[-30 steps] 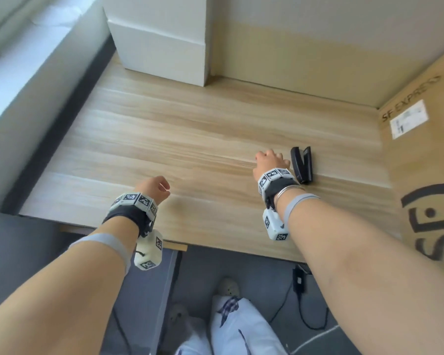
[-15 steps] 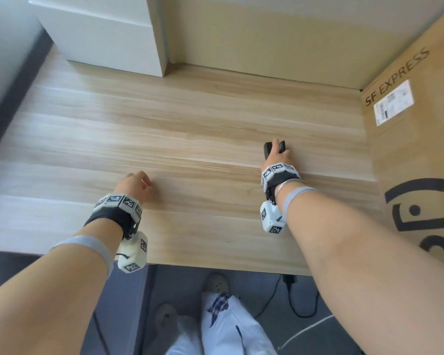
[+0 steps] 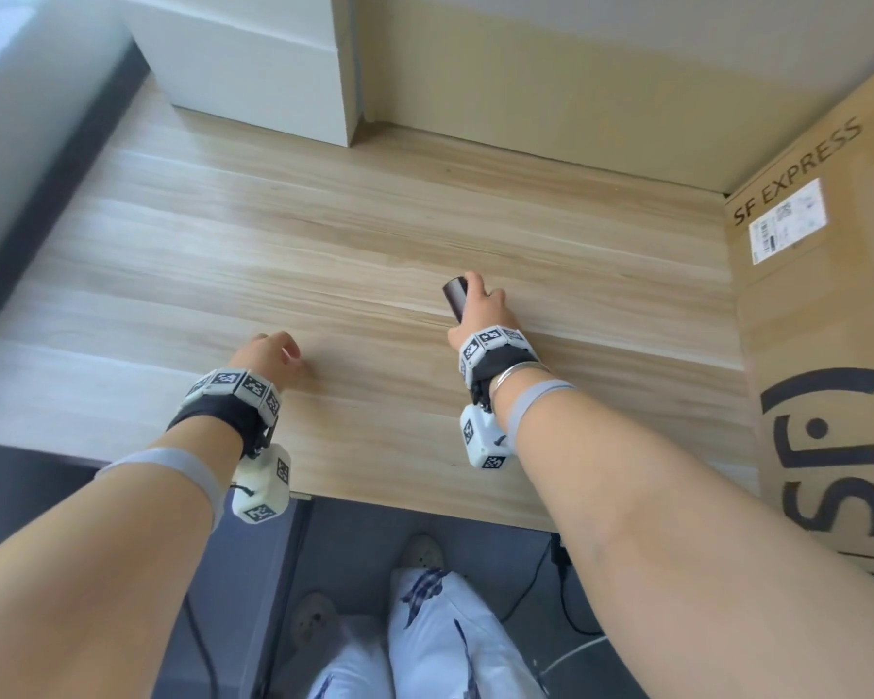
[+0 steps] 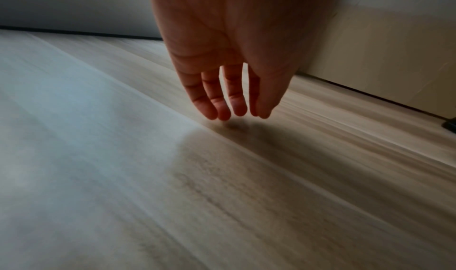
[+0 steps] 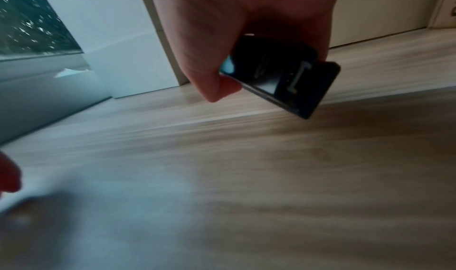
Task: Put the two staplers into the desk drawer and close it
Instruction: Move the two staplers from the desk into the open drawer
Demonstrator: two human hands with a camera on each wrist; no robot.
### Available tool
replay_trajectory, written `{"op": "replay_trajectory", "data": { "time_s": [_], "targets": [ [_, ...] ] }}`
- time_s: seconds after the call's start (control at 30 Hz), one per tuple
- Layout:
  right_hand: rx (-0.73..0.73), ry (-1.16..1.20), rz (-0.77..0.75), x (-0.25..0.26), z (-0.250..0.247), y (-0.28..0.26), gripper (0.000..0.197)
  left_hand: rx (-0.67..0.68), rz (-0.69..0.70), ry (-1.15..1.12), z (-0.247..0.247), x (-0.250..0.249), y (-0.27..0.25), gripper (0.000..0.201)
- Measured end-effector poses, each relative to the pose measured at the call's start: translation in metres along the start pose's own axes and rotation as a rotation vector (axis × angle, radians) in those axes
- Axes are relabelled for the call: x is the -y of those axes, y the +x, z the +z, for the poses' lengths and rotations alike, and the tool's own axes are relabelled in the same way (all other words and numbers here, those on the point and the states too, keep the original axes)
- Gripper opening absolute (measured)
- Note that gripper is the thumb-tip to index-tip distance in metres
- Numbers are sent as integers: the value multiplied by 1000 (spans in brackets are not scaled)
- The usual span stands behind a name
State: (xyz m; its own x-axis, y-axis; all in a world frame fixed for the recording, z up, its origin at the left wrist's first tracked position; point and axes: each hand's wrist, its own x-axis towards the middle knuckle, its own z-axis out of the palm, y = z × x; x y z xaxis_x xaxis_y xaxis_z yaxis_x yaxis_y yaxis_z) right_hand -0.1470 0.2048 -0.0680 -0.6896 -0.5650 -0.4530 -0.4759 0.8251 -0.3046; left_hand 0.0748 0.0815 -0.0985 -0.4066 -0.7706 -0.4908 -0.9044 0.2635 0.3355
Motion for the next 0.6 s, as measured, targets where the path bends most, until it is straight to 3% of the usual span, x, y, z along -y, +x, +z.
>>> {"op": "replay_trajectory", "data": {
  "time_s": [0.17,0.6],
  "targets": [
    [30,71,-131,55,29,-41,71,-31,-8,15,-11,35,-18,24],
    [359,37,-422,169,162,-173,56,-55,-140,-109,-27,206,-98,26]
  ]
}}
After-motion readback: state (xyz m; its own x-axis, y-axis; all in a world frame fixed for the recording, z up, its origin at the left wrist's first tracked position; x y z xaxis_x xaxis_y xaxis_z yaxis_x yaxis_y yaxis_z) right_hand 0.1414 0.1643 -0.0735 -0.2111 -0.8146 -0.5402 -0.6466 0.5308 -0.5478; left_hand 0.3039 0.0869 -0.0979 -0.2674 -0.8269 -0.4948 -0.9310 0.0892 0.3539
